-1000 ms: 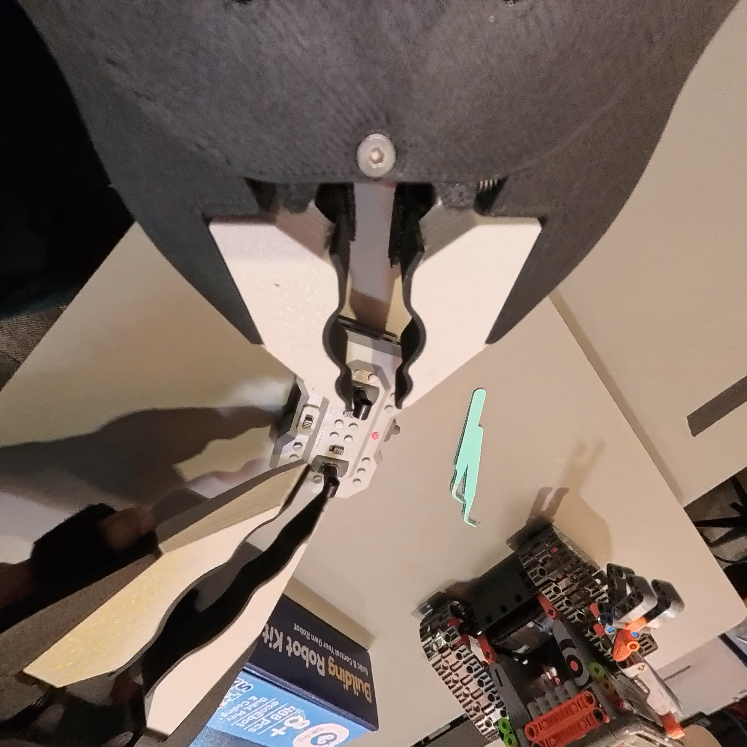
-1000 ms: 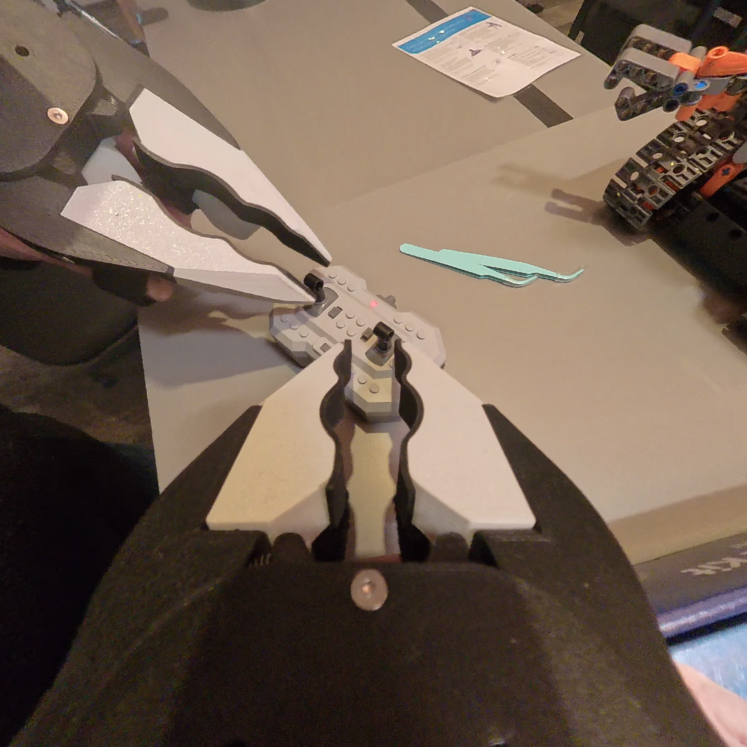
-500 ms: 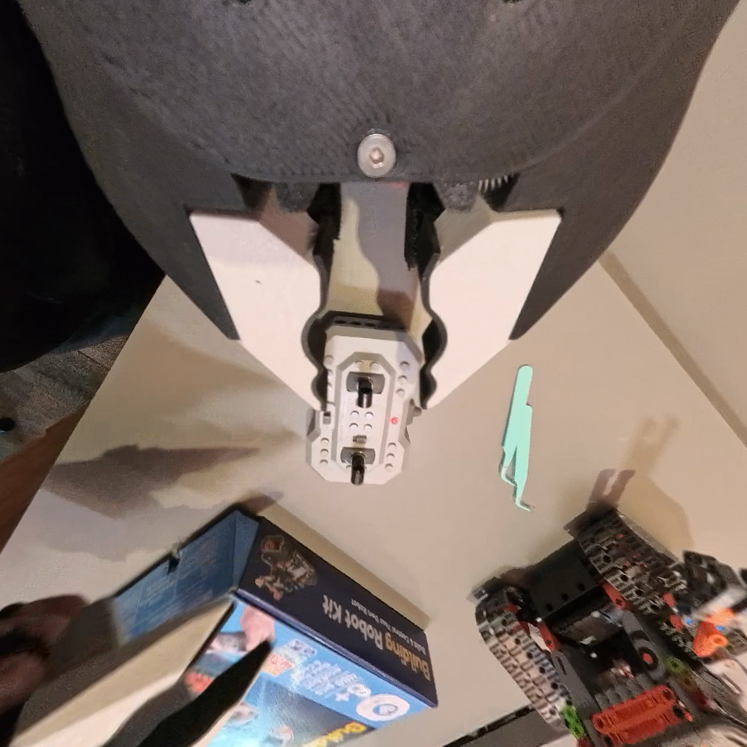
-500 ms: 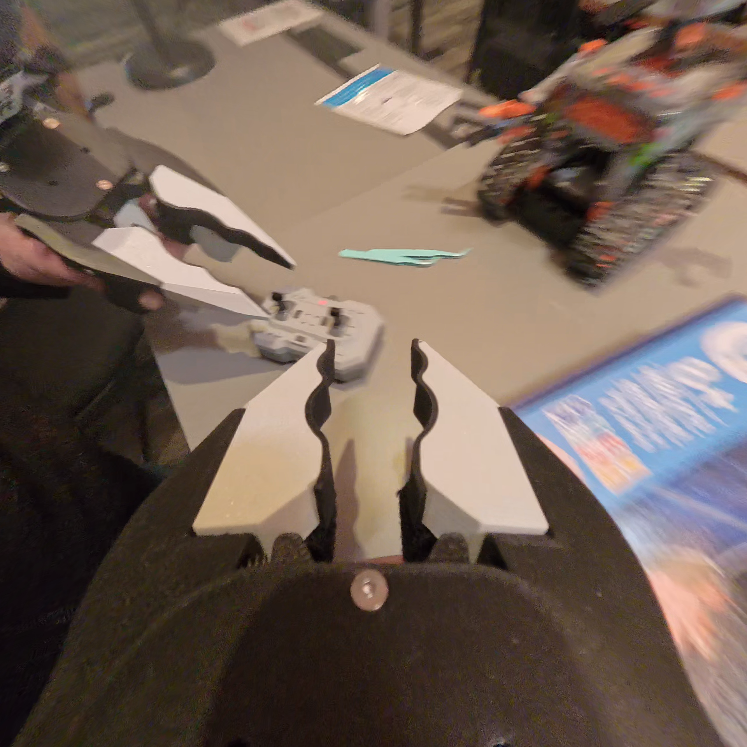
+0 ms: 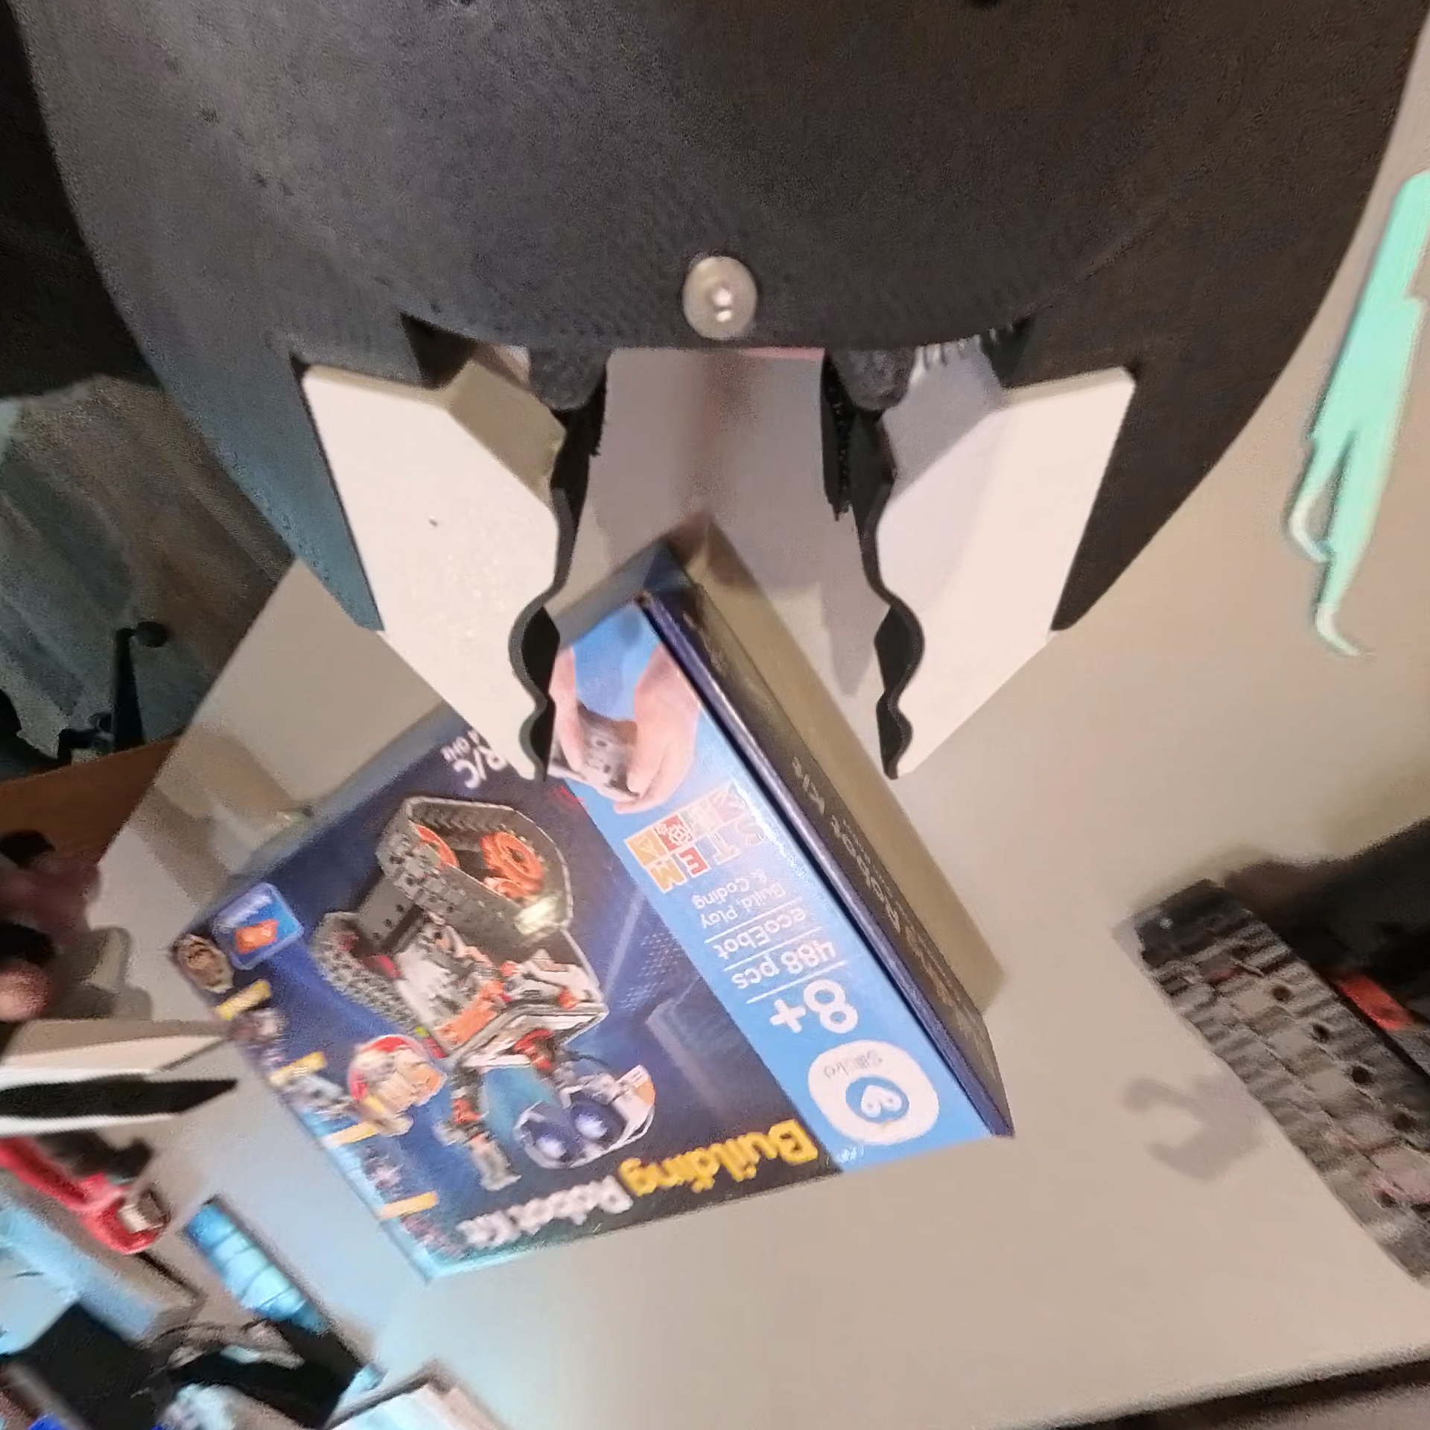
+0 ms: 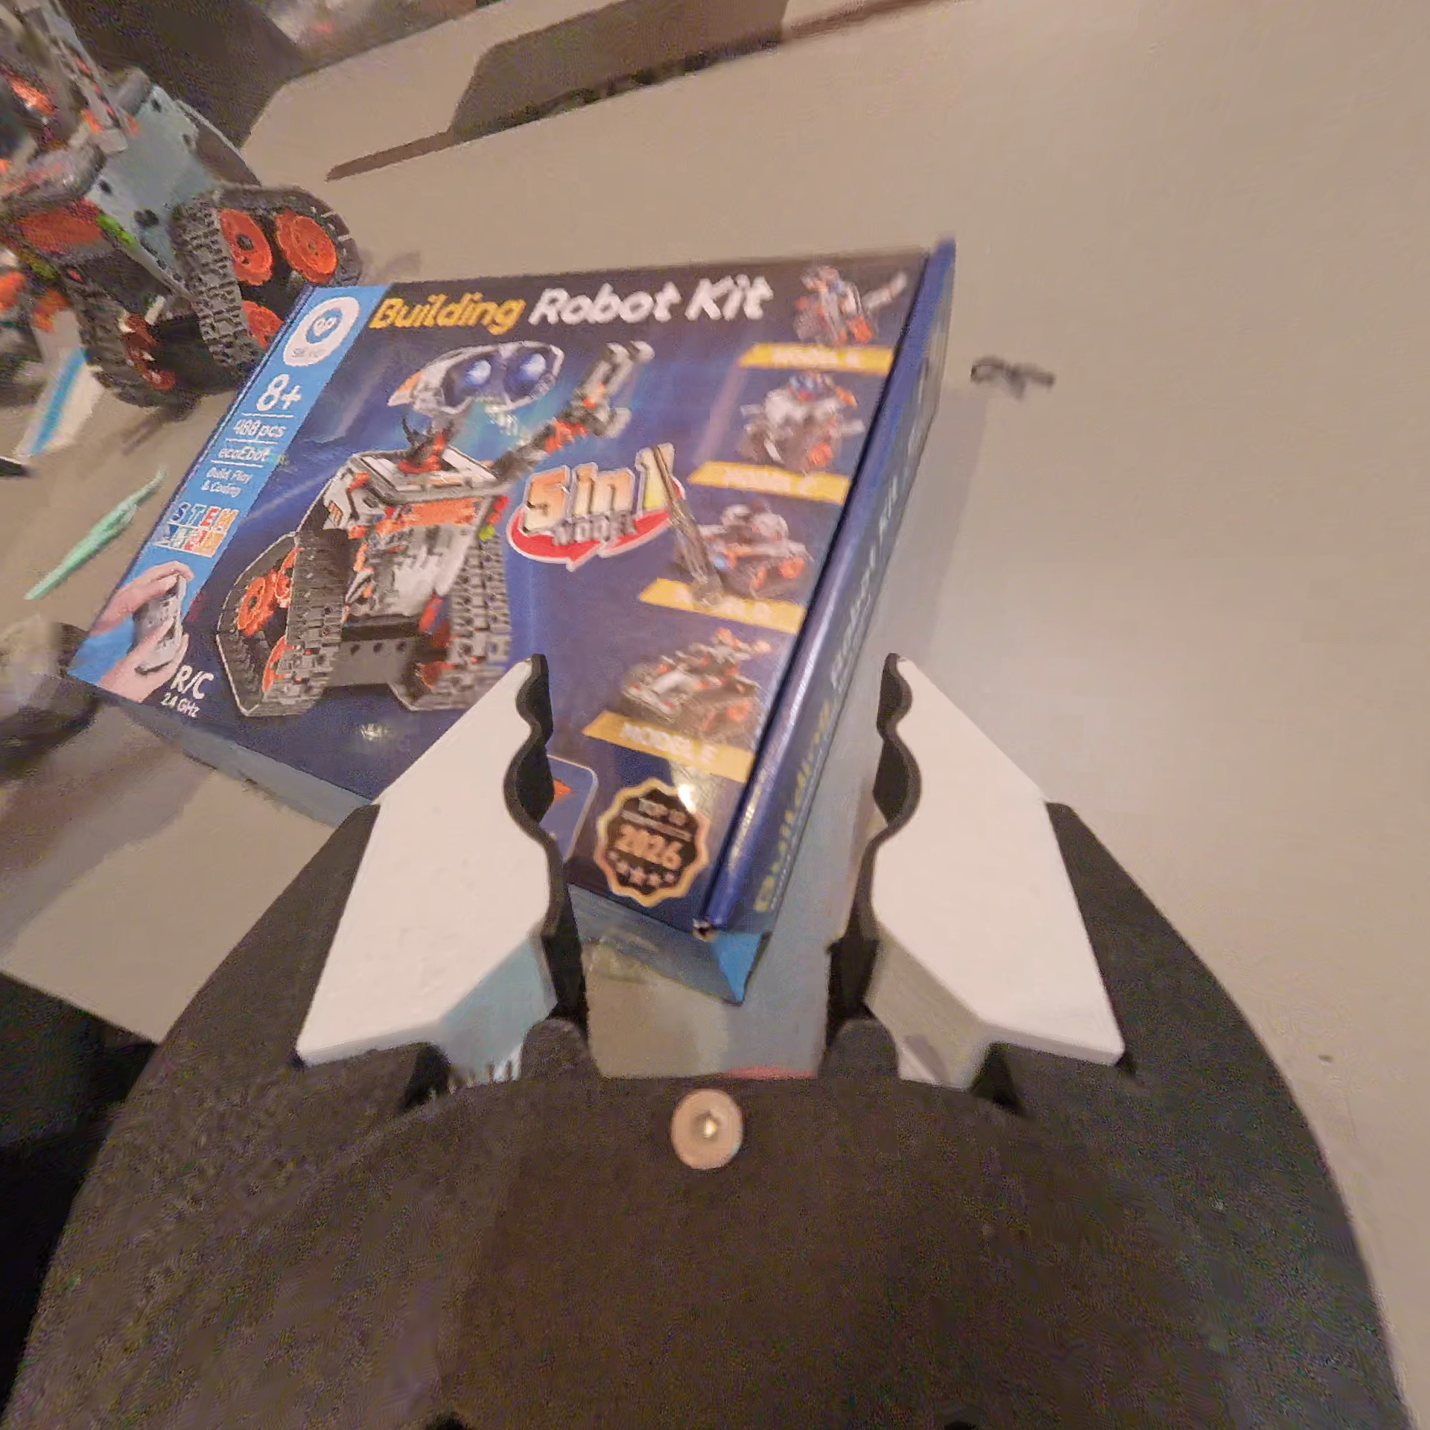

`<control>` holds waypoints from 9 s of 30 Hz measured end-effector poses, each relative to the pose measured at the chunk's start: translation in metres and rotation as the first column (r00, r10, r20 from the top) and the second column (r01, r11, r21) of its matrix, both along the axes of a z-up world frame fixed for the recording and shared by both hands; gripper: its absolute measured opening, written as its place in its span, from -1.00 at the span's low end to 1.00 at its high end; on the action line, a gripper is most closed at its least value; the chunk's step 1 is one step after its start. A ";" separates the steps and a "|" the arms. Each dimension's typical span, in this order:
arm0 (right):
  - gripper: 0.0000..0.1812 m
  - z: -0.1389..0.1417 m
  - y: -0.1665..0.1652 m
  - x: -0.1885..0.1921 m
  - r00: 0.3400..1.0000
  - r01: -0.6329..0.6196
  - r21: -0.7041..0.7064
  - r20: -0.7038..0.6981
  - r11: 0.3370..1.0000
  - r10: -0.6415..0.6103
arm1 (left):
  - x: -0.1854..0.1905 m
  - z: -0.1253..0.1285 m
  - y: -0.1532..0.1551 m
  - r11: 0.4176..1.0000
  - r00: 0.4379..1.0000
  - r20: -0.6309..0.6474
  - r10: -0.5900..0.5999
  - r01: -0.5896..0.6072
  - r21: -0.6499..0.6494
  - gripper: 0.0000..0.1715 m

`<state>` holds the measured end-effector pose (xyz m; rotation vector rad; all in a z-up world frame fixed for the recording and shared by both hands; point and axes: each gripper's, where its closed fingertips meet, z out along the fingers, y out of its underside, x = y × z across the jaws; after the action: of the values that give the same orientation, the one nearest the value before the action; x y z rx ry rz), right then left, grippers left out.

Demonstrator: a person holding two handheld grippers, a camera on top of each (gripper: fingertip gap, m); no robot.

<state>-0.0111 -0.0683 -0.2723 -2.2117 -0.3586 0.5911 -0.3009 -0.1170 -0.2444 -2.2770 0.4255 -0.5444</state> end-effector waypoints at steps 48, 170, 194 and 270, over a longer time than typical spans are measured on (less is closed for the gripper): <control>-0.08 0.067 -0.080 -0.120 0.982 0.015 -0.054 -0.187 0.998 -0.025 | -0.070 0.026 -0.046 0.968 0.965 0.199 0.170 -0.127 -0.215 -0.08; -0.93 -0.026 -0.138 -0.386 0.763 -0.647 0.212 0.165 0.733 0.625 | -0.116 -0.058 -0.115 0.981 0.988 -0.152 0.019 0.011 0.195 -0.94; -0.93 -0.028 -0.135 -0.373 0.800 -0.600 0.210 0.152 0.772 0.581 | -0.095 -0.057 -0.119 0.914 0.934 -0.354 -0.041 0.178 0.364 -0.92; -0.92 -0.026 -0.136 -0.363 0.757 -0.650 0.222 0.101 0.727 0.646 | -0.092 -0.057 -0.110 0.970 0.998 -0.065 -0.009 0.024 0.240 -0.91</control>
<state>-0.3739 -0.2046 -0.2980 -1.8139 -1.1878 0.8416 -0.3929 -0.2269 -0.3015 -2.0626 0.5140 -0.4060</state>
